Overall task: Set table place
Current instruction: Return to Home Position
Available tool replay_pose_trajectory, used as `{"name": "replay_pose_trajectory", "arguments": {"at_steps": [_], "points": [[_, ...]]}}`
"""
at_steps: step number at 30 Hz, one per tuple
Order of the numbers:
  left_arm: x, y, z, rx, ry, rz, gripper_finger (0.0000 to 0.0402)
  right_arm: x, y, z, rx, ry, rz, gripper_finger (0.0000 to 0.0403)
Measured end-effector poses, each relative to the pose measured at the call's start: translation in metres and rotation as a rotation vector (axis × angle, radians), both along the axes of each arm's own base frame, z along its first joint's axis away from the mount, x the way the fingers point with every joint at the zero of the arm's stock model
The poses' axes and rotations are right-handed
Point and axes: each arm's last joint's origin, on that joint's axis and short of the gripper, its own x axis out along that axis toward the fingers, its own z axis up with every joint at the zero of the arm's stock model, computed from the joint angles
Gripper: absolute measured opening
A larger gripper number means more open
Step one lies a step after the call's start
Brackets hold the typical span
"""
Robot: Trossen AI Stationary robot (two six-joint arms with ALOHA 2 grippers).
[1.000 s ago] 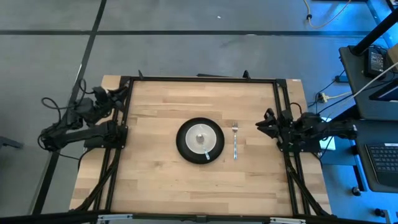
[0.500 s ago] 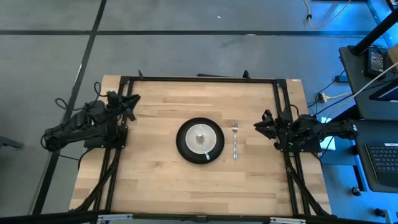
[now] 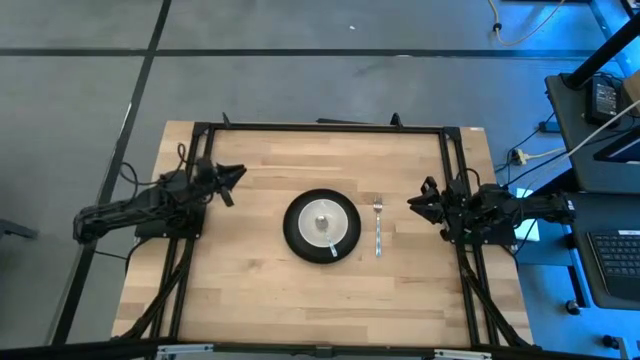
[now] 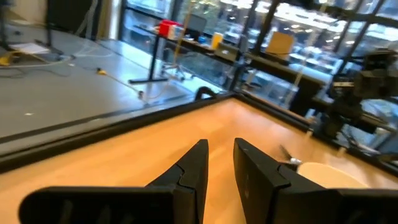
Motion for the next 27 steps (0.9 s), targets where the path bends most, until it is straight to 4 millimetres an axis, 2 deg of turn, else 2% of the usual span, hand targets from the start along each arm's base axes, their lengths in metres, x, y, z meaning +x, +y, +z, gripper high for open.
{"name": "replay_pose_trajectory", "arguments": {"at_steps": [3, 11, 16, 27], "points": [[0.004, -0.0001, -0.0075, 0.006, -0.029, -0.042, 0.0069, 0.0001, 0.0, -0.0001, -0.001, 0.001, 0.0, 0.0097], [0.0049, -0.0005, -0.0081, 0.012, -0.038, -0.063, 0.0069, 0.0001, 0.0, -0.0001, -0.002, 0.002, 0.001, 0.0097], [0.0049, -0.0005, -0.0081, 0.091, 0.013, -0.067, 0.0069, 0.0001, 0.0, -0.0001, -0.002, 0.002, 0.001, 0.0097], [0.005, -0.0004, -0.0082, 0.094, 0.016, -0.066, 0.0069, 0.0001, 0.0, -0.0002, -0.002, 0.003, 0.001, 0.0097]]}}
